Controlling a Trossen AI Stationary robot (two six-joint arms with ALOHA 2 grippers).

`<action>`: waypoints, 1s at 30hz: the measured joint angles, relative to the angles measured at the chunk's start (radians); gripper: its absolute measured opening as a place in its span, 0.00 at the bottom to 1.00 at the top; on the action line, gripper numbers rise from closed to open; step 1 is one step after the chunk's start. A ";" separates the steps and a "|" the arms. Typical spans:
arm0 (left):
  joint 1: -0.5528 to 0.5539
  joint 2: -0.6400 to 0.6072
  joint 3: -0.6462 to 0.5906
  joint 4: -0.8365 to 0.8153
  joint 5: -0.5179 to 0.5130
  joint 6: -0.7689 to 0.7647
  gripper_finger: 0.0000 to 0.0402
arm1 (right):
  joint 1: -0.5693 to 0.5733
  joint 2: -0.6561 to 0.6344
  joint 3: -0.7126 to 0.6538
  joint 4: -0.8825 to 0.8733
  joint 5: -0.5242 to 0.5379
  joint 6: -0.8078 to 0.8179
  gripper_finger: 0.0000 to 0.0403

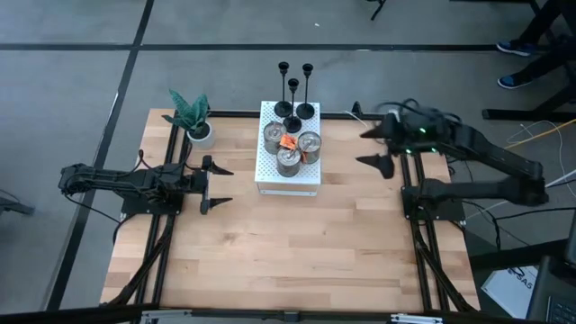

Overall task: Pick & Place candle stick holders
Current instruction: Return to Home Position

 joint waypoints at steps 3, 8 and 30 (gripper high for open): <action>0.000 0.000 0.000 0.000 0.000 0.000 1.00 | 0.000 -0.137 -0.118 0.042 0.018 0.033 0.99; 0.000 0.000 0.000 0.000 0.000 0.000 1.00 | 0.000 -0.324 -0.280 0.064 0.019 0.059 0.99; 0.000 0.000 0.000 0.000 0.000 0.000 1.00 | 0.000 -0.776 -1.010 0.918 0.086 0.033 0.99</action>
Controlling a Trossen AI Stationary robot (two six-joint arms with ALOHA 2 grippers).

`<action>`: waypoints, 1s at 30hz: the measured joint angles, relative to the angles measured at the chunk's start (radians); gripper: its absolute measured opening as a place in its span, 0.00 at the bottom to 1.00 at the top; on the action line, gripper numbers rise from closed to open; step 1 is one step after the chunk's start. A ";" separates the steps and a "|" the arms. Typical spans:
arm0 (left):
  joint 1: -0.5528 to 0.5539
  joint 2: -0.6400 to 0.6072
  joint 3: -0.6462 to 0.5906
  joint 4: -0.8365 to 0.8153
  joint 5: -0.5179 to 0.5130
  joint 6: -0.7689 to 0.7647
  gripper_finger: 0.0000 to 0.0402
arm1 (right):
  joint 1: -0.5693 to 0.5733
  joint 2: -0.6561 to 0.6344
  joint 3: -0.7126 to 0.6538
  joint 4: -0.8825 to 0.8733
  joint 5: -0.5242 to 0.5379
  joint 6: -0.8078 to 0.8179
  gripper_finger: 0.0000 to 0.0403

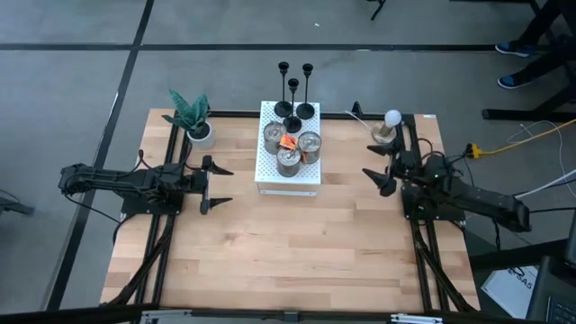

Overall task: Pick & Place candle stick holders
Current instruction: Return to Home Position

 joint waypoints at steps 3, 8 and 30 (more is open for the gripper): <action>0.000 0.000 0.000 0.000 0.000 0.000 1.00 | 0.000 -0.039 -0.056 0.012 0.002 0.005 0.99; 0.000 0.000 0.000 0.000 0.000 0.000 1.00 | -0.001 -0.061 -0.054 -0.055 0.013 0.017 0.99; 0.000 0.000 0.000 0.000 0.000 0.000 1.00 | 0.000 -0.058 -0.056 -0.139 -0.068 -0.135 0.99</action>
